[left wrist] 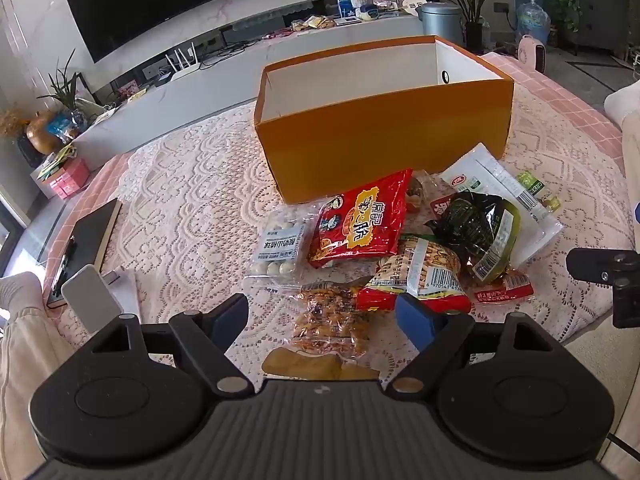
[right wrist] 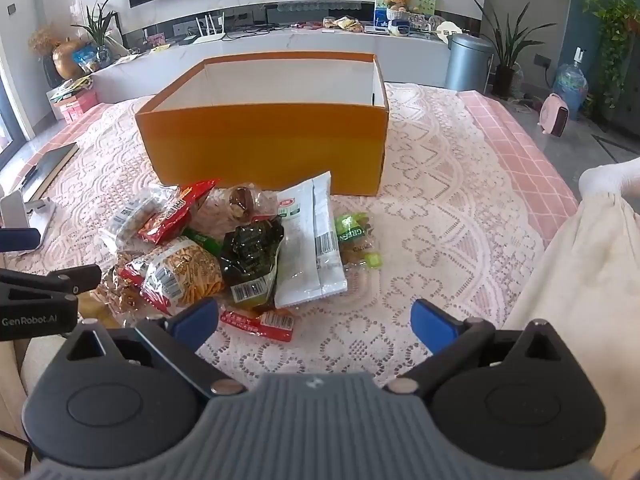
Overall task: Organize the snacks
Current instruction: 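Reach the left tool toward the peanut bag while the right tool reaches the dark green pack, then grasp the peanut bag with the left tool while the right tool grasps the dark green pack, then carry both held snacks over the orange box and lower them inside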
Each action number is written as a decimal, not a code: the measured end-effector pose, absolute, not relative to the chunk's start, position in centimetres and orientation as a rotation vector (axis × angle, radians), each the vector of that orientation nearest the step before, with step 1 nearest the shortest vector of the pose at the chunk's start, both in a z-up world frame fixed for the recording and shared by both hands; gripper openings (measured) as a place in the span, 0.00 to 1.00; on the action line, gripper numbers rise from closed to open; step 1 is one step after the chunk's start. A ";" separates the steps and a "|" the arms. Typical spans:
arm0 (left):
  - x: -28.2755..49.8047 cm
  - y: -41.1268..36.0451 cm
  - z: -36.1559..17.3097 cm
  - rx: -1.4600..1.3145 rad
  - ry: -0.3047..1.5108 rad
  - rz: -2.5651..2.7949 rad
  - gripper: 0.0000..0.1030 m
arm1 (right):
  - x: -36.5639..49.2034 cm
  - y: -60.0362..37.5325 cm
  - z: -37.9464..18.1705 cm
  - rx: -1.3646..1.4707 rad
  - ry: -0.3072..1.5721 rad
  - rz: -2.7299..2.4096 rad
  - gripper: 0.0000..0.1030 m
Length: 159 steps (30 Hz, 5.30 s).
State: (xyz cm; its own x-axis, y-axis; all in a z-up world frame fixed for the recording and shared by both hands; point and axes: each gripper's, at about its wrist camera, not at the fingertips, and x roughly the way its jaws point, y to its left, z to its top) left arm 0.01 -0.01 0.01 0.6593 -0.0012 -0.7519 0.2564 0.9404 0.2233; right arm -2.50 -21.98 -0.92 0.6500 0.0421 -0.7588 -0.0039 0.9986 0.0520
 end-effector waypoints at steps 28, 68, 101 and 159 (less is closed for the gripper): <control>0.0 0.0 0.3 0.298 0.834 -0.161 0.95 | -2.8 -21.8 -0.8 0.043 0.881 0.050 0.96; 3.9 -1.6 -2.4 0.236 0.870 -0.546 0.89 | 0.6 -21.4 -2.9 -0.035 0.715 0.277 0.56; 7.5 -1.2 -5.8 0.130 1.023 -0.563 0.61 | 7.7 -20.7 -7.7 0.081 0.814 0.362 0.37; 22.5 -1.8 4.6 0.302 0.869 -0.323 0.56 | 27.1 -23.4 3.2 0.185 0.823 0.411 0.36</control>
State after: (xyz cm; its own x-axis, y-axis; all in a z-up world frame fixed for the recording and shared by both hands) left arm 22.47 -1.77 4.57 0.6035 -0.1526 -0.7826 0.3952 0.9097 0.1273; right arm 27.09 -23.38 3.16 0.6070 0.4237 -0.6723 -0.2823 0.9058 0.3159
